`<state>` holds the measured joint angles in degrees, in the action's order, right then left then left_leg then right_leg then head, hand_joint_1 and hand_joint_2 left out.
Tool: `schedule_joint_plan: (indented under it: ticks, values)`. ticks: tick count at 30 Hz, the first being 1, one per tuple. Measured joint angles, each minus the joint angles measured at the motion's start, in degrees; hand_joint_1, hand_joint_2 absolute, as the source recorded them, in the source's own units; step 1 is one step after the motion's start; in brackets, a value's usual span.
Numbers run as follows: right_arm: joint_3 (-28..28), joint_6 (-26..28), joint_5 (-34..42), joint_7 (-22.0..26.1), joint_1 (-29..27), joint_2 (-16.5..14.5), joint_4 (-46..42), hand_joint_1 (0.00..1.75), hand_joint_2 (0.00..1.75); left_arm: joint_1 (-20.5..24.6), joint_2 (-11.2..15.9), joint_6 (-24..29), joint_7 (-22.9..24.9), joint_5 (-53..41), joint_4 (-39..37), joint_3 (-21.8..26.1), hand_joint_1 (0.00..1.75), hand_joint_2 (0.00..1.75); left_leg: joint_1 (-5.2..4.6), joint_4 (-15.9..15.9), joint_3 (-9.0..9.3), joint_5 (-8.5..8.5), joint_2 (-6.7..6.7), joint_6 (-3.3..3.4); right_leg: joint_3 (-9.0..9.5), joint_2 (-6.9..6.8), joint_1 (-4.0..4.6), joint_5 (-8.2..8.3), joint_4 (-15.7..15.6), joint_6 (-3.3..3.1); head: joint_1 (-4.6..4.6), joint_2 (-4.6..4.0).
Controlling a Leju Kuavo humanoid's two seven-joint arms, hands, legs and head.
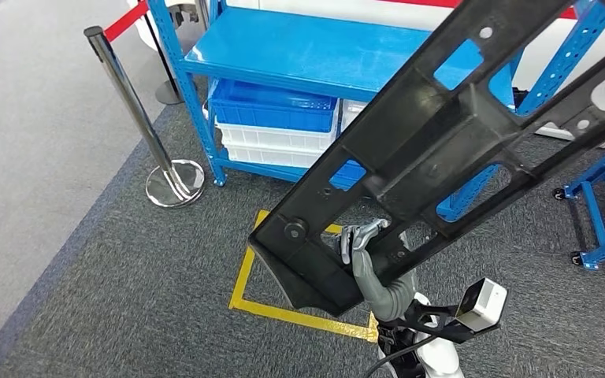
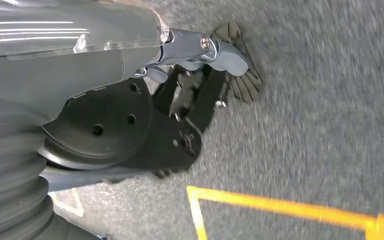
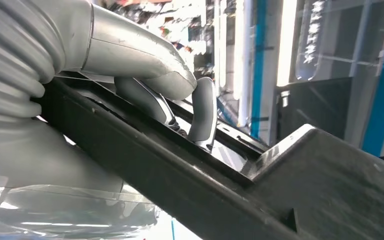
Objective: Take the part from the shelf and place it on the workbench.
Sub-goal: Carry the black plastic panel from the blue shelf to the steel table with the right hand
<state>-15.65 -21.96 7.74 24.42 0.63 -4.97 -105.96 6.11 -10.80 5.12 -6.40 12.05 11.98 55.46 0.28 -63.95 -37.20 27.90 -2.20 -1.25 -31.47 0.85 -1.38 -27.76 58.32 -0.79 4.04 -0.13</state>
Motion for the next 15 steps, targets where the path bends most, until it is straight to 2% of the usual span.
schedule_joint_plan:
  ticks: [2,3,4,5,6,8,9,10,12,13,15]
  values:
    - [0.29,-0.14,-0.39,0.71,-0.73,0.01,-0.14,1.75,1.75,0.18,0.01,-0.1,-0.16,0.0,0.0,-0.03,0.0,1.75,0.28,-7.43,-3.2,3.34,1.16,-0.39,-0.03,-1.54,0.17,-0.04,0.03,-0.19,0.0,0.0]
    - [0.41,-0.15,-0.65,1.02,-1.06,0.0,-0.21,1.75,1.75,0.21,0.03,-0.2,-0.3,-0.01,0.0,-0.09,0.0,1.75,0.4,-9.79,-4.13,3.95,1.32,-0.55,-0.04,-2.29,0.21,-0.08,0.08,-0.2,0.0,0.0]
    - [0.49,-0.14,-0.91,1.23,-1.38,-0.01,-0.4,1.75,1.75,0.21,0.08,-0.33,-0.47,-0.01,0.0,-0.2,0.0,1.75,0.49,-10.16,-4.1,3.57,1.48,-0.66,-0.04,-2.99,0.22,-0.15,0.14,-0.19,0.0,0.0]
    - [0.53,-0.12,-1.14,1.38,-1.63,-0.01,-0.69,1.75,1.75,0.22,0.17,-0.44,-0.63,-0.01,0.0,-0.33,0.0,1.75,0.54,-8.17,-2.89,2.21,1.79,-0.69,0.0,-3.61,0.21,-0.22,0.2,-0.14,0.0,0.0]
    - [0.56,-0.11,-1.32,1.44,-1.82,-0.02,-1.07,1.75,1.75,0.25,0.27,-0.51,-0.74,-0.01,0.0,-0.48,0.0,1.75,0.55,-4.45,-0.81,0.34,2.52,-0.6,0.07,-4.15,0.22,-0.32,0.26,-0.03,0.0,0.0]
    - [0.63,-0.11,-1.52,1.5,-2.13,-0.02,-1.89,1.75,1.75,0.47,0.45,-0.57,-0.92,-0.01,0.0,-0.82,0.0,1.75,0.13,2.78,3.05,-1.88,4.73,-0.13,0.21,-5.11,0.45,-0.52,0.34,0.36,0.0,0.0]
    - [0.68,-0.11,-1.58,1.51,-2.3,-0.02,-2.24,1.75,1.75,0.62,0.51,-0.52,-1.02,-0.01,0.0,-1.01,0.0,1.75,-0.12,4.68,3.93,-2.2,5.42,0.22,0.25,-5.57,0.59,-0.57,0.34,0.62,0.0,0.0]
    - [0.72,-0.13,-1.63,1.52,-2.49,-0.03,-2.53,1.75,1.75,0.75,0.55,-0.44,-1.15,-0.01,0.0,-1.15,0.0,1.75,-0.37,5.31,4.08,-2.06,5.53,0.54,0.27,-6.06,0.72,-0.57,0.31,0.87,-0.01,0.0]
    - [0.79,-0.2,-1.69,1.76,-2.74,-0.07,-2.82,1.75,1.75,0.86,0.71,-0.23,-1.66,-0.01,0.01,-1.3,0.0,1.75,-0.34,5.68,3.88,-2.45,4.46,1.26,0.35,-6.76,0.71,-0.68,0.27,1.46,-0.01,0.0]
    - [0.85,-0.29,-1.68,2.11,-2.82,-0.13,-2.86,1.75,1.75,0.95,0.78,-0.19,-1.95,-0.01,0.02,-1.34,0.0,1.75,-0.24,5.98,3.91,-2.69,3.95,1.63,0.23,-6.11,0.62,-1.18,0.72,1.74,-0.02,0.0]
    - [1.05,-0.68,-1.73,3.13,-2.95,-0.36,-2.9,1.75,1.75,1.29,0.98,-0.15,-2.43,-0.01,0.05,-1.46,0.0,1.75,-0.01,6.51,3.97,-3.16,2.98,2.35,-1.46,-3.53,0.37,-3.9,4.59,2.1,-0.02,0.0]
